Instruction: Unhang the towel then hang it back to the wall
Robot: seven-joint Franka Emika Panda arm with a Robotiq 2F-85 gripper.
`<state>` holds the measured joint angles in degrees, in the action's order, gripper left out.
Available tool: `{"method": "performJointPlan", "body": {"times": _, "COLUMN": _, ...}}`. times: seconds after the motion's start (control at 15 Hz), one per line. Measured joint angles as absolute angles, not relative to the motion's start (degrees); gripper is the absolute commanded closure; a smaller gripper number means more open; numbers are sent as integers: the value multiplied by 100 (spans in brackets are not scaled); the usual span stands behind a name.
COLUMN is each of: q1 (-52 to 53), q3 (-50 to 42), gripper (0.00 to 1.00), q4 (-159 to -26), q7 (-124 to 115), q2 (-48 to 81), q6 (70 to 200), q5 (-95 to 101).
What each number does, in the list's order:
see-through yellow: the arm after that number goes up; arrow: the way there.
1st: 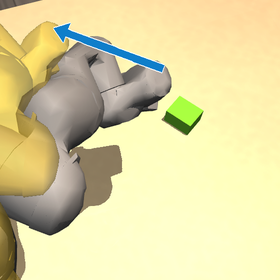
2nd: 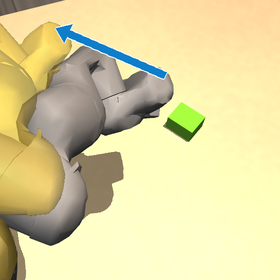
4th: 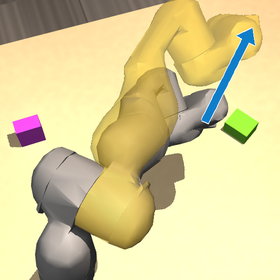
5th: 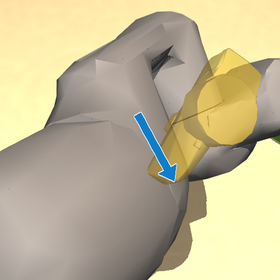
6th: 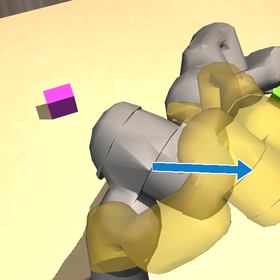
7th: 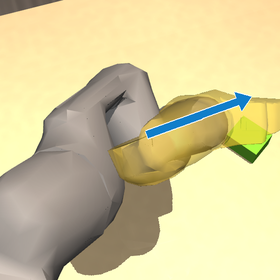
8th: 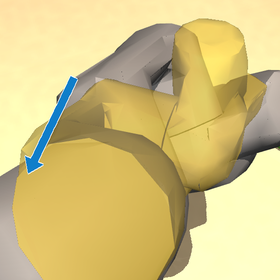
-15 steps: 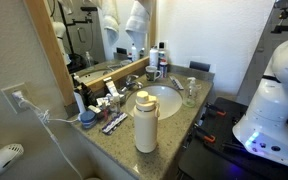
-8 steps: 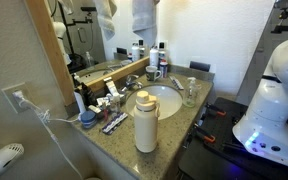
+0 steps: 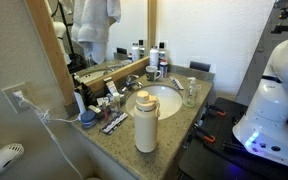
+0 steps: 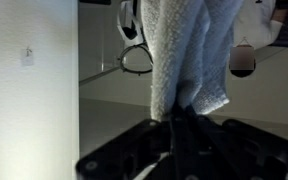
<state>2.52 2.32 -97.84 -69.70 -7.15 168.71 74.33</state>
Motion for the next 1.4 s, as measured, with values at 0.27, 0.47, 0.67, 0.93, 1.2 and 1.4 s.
{"method": "performJointPlan", "body": {"times": 0.27, "q1": 248, "q3": 145, "gripper": 99, "q4": -9718, "q7": -6895, "q2": -579, "q6": 17386, "q5": 7406}}
{"method": "performJointPlan", "body": {"times": 0.47, "q1": 213, "q3": 131, "gripper": 99, "q4": -9665, "q7": -6918, "q2": -574, "q6": 17410, "q5": 7499}}
{"method": "performJointPlan", "body": {"times": 0.67, "q1": 107, "q3": 49, "gripper": 99, "q4": -9546, "q7": -7209, "q2": -512, "q6": 17391, "q5": 7834}}
{"method": "performJointPlan", "body": {"times": 0.93, "q1": -109, "q3": -123, "gripper": 99, "q4": -9387, "q7": -7800, "q2": -327, "q6": 17231, "q5": 8452}}
{"method": "performJointPlan", "body": {"times": 1.2, "q1": -189, "q3": -198, "gripper": 99, "q4": -9370, "q7": -8131, "q2": -120, "q6": 17173, "q5": 8824}}
{"method": "performJointPlan", "body": {"times": 1.4, "q1": -136, "q3": -157, "gripper": 99, "q4": -9375, "q7": -8145, "q2": 20, "q6": 17173, "q5": 8888}}
